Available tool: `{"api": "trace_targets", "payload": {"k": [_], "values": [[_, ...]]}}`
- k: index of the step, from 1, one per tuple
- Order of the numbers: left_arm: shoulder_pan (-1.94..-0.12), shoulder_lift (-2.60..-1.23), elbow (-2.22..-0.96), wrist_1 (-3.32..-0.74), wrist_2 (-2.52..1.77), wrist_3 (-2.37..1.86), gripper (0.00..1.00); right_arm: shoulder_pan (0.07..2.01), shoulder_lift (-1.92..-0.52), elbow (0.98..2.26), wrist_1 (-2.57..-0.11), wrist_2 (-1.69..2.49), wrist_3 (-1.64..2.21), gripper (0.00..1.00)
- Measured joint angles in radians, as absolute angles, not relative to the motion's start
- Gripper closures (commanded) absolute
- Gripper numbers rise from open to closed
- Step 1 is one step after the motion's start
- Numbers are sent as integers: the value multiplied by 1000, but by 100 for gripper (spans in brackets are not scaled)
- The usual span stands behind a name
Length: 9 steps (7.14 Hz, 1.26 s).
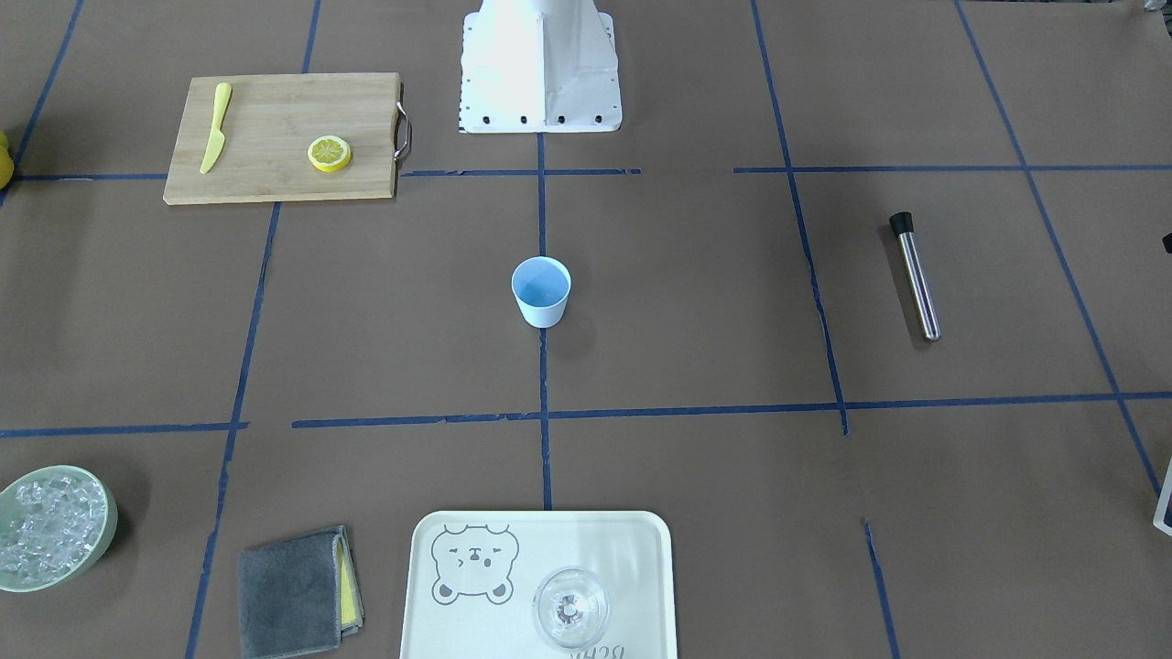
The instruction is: Squeeze lemon into cup
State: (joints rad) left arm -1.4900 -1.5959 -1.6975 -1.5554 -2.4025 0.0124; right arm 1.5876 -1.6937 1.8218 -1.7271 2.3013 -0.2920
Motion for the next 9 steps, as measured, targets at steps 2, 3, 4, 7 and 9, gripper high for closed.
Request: {"api": "trace_targets", "payload": {"k": [2, 3, 4, 7, 9], "values": [[-1490, -1599, -1717, -1557, -2402, 13, 0, 1593, -1687, 1825, -1740, 2295, -304, 0], [-1491, -1595, -1735, -1558, -2404, 11, 0, 1593, -1687, 1825, -1737, 2301, -302, 0], [-1491, -1582, -1749, -1560, -2409, 13, 0, 1592, -1690, 1825, -1734, 2320, -296, 0], [-1487, -1566, -1764, -1572, -2410, 13, 0, 1534, -1705, 1840, -1720, 2508, -261, 0], [-1481, -1544, -1762, -1641, -2413, 13, 0, 1380, -1717, 1943, -1687, 2578, -41, 0]]}}
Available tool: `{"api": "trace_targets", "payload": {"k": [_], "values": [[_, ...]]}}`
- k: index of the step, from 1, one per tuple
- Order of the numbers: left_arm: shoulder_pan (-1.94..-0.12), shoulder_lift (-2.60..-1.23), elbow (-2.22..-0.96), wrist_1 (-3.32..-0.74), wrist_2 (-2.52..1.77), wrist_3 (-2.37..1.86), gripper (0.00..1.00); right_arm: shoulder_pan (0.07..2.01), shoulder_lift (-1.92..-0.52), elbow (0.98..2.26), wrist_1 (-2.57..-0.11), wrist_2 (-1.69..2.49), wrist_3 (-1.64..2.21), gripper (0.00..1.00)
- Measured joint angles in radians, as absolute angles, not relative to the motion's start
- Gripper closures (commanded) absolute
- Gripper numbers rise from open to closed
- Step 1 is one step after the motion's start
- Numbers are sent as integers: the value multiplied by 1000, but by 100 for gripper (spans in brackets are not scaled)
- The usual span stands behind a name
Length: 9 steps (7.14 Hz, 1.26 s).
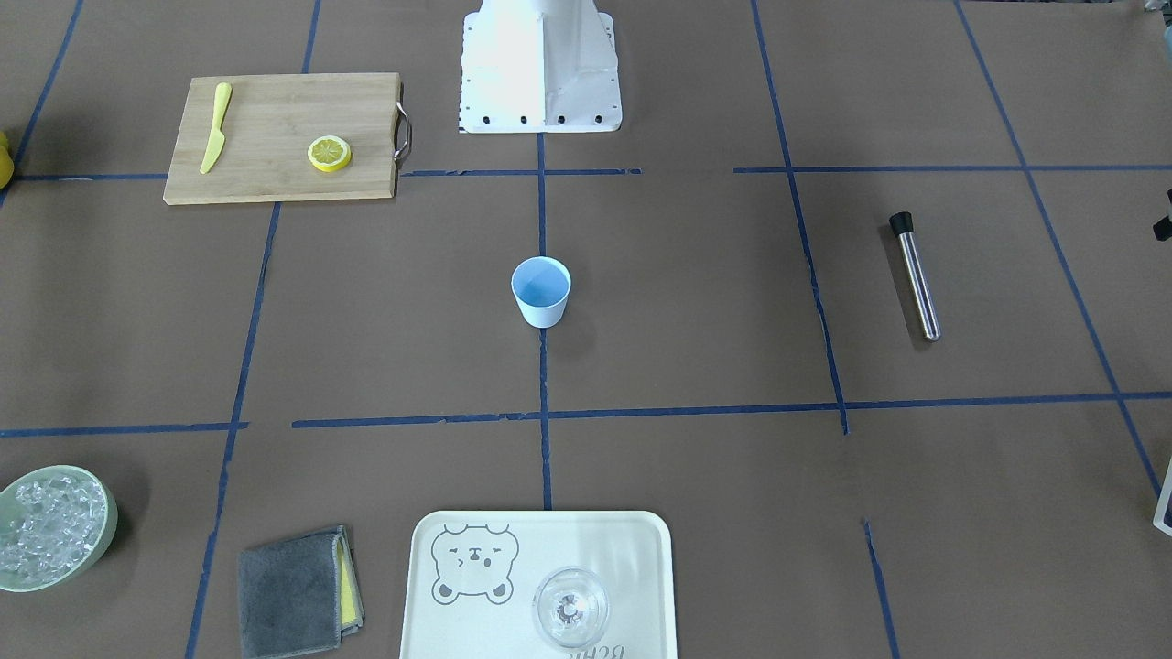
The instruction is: Squeeze lemon into cup
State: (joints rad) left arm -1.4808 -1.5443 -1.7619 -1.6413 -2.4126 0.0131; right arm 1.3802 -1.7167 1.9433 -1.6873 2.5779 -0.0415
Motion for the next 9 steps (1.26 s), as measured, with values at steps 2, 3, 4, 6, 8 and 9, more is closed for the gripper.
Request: {"api": "trace_targets", "payload": {"k": [2, 3, 4, 6, 8, 9], "values": [[-1478, -1524, -1764, -1679, -2413, 11, 0, 1160, -1741, 2039, -1461, 2545, 376, 0], [-1476, -1522, -1765, -1709, -2414, 11, 0, 1021, -1765, 2065, -1295, 2462, 593, 0], [-1474, -1521, -1765, -1745, -2414, 10, 0, 863, -1780, 2092, -1170, 2340, 787, 0], [-1464, -1520, -1763, -1795, -2414, 7, 0, 496, -1791, 2176, -1078, 2001, 1133, 0], [-1461, -1520, -1763, -1814, -2413, 6, 0, 143, -1807, 2208, -1070, 1606, 1407, 0], [-1461, -1520, -1763, -1815, -2413, 7, 0, 4, -1820, 2210, -1070, 1439, 1515, 0]]}}
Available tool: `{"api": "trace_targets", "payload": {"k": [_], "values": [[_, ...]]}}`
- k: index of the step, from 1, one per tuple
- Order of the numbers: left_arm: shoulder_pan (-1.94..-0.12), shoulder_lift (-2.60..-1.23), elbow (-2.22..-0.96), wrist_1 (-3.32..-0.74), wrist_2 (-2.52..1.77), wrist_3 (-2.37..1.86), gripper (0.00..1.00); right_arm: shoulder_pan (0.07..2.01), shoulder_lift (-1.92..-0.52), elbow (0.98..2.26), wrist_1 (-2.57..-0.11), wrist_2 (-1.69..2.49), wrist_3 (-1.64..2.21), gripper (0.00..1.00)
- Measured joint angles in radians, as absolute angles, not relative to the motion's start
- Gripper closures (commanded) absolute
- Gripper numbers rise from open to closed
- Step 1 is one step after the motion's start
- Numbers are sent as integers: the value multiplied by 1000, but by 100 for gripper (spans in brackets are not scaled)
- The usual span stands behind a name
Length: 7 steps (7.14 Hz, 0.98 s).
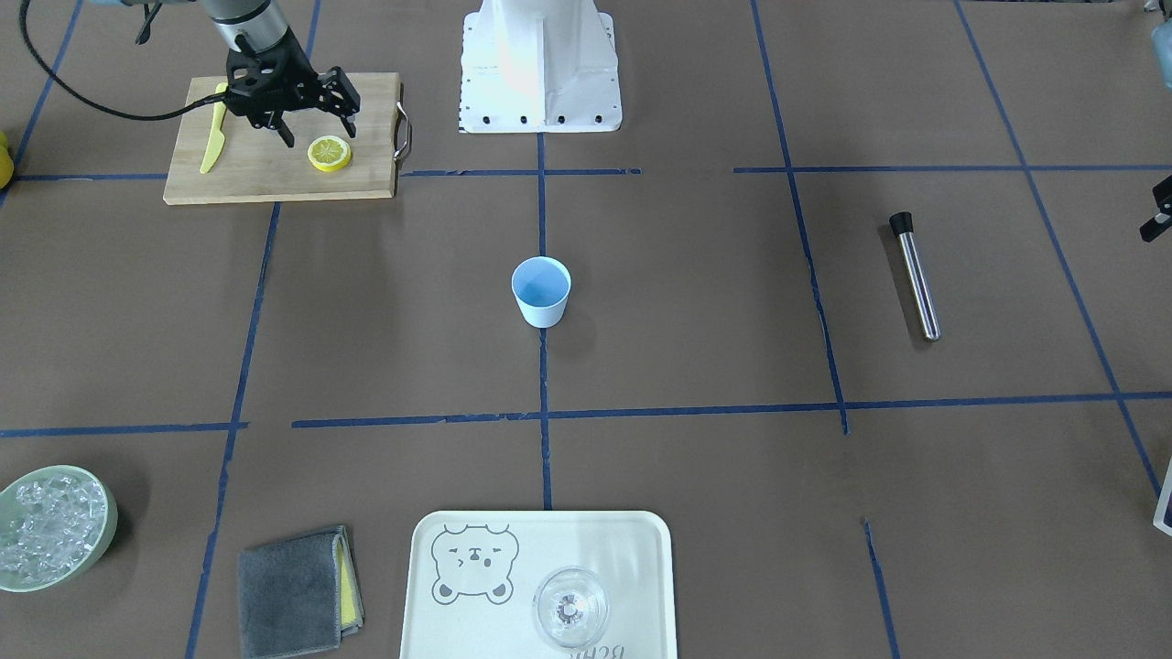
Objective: Squeeze lemon into cup
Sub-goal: 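Lower the right gripper over the lemon slice on the wooden board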
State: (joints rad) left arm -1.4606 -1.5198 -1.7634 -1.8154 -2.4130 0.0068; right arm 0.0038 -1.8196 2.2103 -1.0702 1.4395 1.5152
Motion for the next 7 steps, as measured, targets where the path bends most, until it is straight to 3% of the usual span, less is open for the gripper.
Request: {"api": "trace_targets", "payload": {"k": [2, 7], "values": [[-1460, -1517, -1764, -1817, -2413, 10, 0, -92, -1832, 2215, -1072, 1311, 1594, 4], [-1460, -1510, -1763, -1818, -2413, 12, 0, -68, -1832, 2200, -1072, 1304, 1604, 3]]}}
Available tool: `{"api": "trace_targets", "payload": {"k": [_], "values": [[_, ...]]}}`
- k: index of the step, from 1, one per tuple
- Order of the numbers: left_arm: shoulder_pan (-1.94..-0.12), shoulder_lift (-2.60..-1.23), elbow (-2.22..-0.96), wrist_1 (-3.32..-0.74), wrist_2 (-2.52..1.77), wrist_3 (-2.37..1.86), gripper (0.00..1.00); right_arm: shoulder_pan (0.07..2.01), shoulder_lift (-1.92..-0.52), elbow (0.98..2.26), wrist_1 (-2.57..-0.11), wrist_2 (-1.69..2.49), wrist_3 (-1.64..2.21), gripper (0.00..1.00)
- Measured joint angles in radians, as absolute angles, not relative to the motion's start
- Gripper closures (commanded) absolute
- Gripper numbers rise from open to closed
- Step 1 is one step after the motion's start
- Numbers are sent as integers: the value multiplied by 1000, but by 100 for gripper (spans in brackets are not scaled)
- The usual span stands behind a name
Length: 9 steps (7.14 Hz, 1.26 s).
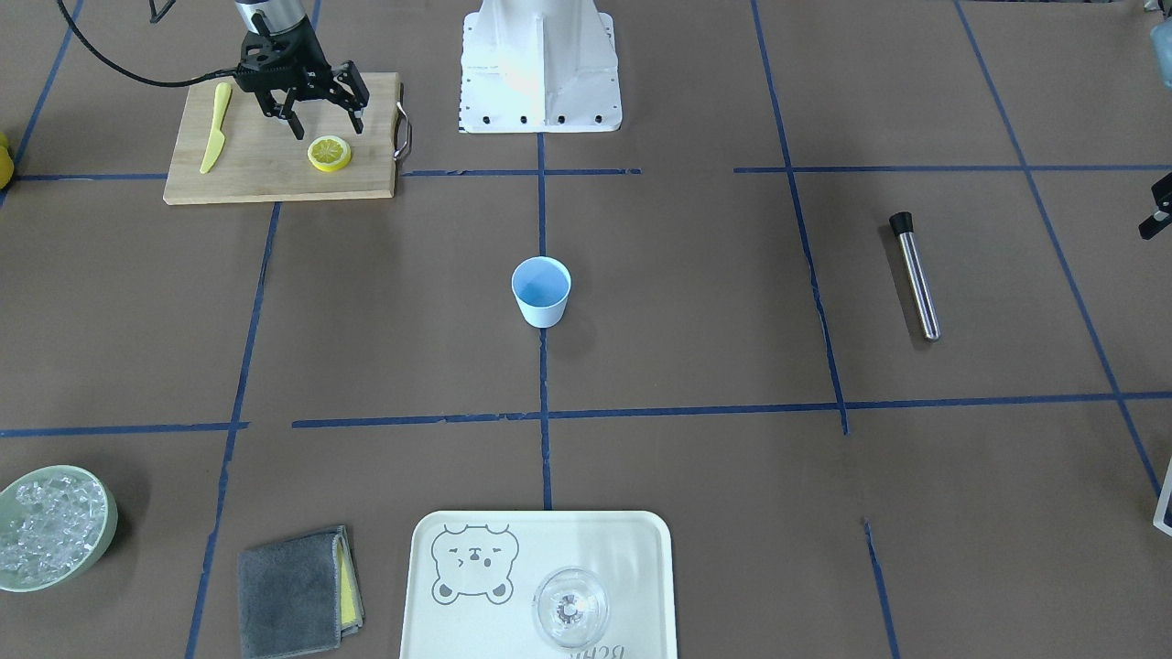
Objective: Squeeze lemon into cup
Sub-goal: 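Lower the right gripper over the lemon slice on the wooden board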
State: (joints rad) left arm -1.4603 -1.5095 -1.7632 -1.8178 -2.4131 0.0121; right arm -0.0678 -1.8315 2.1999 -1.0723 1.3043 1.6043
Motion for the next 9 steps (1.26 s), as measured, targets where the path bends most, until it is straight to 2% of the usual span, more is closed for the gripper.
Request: {"api": "trace_targets", "payload": {"k": [3, 6, 8, 9], "values": [[-1460, -1509, -1758, -1818, -2413, 14, 0, -52, -1824, 2170, -1072, 1303, 1603, 6], [-1461, -1508, -1757, -1819, -2414, 15, 0, -43, -1822, 2153, -1072, 1303, 1604, 39], [-1462, -1507, -1760, -1819, -2414, 14, 0, -36, -1807, 2150, -1073, 1302, 1604, 66], [-1463, -1506, -1762, -1819, -2414, 14, 0, -31, -1804, 2150, -1073, 1302, 1603, 75]]}}
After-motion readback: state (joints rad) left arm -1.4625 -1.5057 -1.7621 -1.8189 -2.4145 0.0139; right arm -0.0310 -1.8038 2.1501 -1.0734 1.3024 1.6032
